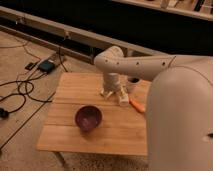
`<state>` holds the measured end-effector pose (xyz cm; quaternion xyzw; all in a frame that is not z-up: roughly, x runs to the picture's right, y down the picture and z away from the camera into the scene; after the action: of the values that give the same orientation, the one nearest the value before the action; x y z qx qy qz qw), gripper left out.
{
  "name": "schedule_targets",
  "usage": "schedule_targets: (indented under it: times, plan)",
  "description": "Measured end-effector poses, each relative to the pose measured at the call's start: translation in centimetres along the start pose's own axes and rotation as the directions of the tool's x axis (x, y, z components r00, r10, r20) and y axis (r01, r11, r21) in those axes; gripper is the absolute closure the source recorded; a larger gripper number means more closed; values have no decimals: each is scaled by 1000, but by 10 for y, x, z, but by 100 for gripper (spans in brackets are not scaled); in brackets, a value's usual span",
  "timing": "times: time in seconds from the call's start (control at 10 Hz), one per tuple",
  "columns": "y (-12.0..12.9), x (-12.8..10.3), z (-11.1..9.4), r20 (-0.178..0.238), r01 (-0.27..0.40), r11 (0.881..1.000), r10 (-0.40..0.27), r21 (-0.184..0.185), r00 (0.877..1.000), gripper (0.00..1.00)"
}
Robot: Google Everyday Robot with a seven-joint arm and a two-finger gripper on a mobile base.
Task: Stand the bottle upright
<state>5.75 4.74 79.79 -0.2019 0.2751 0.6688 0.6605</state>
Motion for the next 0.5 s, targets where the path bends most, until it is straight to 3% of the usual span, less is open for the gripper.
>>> schedule_targets:
  times: [0.5]
  plan:
    - [-23,-30,23,10,38,998,-38,-46,999,35]
